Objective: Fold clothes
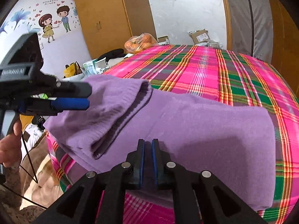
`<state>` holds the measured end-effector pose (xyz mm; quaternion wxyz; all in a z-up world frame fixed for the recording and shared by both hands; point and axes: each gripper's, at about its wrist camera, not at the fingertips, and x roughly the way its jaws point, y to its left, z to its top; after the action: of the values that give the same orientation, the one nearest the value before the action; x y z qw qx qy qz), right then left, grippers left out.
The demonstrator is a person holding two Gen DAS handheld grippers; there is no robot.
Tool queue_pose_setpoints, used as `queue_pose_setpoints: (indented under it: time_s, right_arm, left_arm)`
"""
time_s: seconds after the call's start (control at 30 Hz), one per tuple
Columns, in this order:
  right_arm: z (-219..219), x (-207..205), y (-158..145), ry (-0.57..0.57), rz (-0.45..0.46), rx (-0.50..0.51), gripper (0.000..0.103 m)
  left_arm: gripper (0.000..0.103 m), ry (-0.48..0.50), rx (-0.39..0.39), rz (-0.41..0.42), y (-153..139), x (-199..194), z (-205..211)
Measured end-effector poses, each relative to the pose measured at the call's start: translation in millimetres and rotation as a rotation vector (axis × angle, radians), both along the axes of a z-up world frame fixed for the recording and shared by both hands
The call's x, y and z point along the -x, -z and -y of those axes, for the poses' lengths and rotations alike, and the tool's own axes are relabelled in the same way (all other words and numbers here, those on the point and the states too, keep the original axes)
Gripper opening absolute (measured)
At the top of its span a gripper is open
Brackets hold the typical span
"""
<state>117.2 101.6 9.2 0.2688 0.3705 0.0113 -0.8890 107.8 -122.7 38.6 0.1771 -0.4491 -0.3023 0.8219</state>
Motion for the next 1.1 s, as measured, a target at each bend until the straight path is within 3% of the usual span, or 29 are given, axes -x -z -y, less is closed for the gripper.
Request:
queue_pose_setpoints:
  time_s: [0.17,0.27,0.4,0.43,0.5,0.57,0.67,1.1]
  right_arm:
    - [4.1,0.9,6.1,0.019,0.029,0.006,0.010]
    - [8.8,-7.1,3.1,-0.026,0.036,0.020,0.010]
    - [10.4,-1.0,-6.6,-0.044,0.070,0.105,0.010]
    - [11.2,3.5,-7.7,-0.047,0.091,0.137,0.013]
    - [12.3,17.4,-4.1,-0.050,0.169,0.217,0.034]
    - [11.9,32.9,2.3,-0.023,0.258,0.278,0.039]
    - [10.1,46.7,9.2,-0.008,0.321,0.353,0.041]
    - [39.6,76.5,20.1,0.008,0.384,0.369,0.045]
  left_arm:
    - [0.041,-0.044,-0.014,0.003,4.6,-7.8,19.4]
    - [0.041,-0.067,-0.019,0.012,9.2,-11.0,31.2]
    - [0.041,-0.106,-0.026,0.019,12.9,-14.4,47.2]
    - [0.041,-0.115,-0.029,0.020,13.9,-14.9,52.1]
    - [0.041,-0.134,-0.036,0.021,16.1,-16.2,60.5]
    - [0.041,-0.149,-0.039,0.026,18.3,-18.4,68.8]
    - [0.041,-0.169,-0.043,0.035,23.0,-17.2,80.2]
    - [0.041,-0.232,-0.066,0.053,37.0,-17.7,115.6]
